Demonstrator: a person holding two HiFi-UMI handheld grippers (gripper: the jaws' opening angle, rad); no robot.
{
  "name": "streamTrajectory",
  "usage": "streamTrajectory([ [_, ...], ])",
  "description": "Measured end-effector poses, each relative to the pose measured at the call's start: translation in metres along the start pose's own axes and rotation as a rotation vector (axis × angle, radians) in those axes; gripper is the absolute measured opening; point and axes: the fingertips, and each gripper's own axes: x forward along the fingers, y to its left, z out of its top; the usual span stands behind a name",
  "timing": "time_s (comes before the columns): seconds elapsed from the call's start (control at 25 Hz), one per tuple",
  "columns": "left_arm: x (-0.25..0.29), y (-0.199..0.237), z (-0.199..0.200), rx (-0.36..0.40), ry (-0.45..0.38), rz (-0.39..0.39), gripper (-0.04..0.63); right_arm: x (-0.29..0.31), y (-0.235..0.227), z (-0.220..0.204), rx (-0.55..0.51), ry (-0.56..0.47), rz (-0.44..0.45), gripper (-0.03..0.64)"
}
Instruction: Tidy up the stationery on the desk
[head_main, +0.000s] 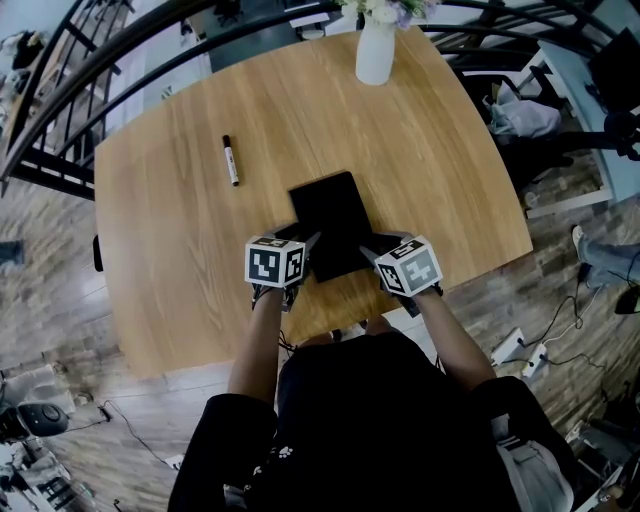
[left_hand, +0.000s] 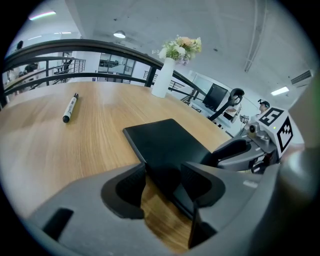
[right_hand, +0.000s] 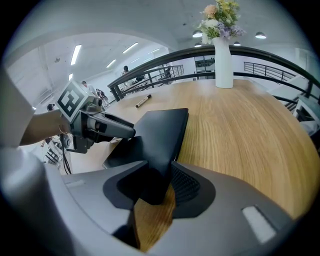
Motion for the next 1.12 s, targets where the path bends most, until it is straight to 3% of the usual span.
streamTrajectory([
  [1.12, -0.0073, 0.002, -0.0055, -0.033, -0.036, 0.002, 0.201, 0.0005, 0.0069, -0.0026, -0.015, -0.021, 0.021, 0.153],
])
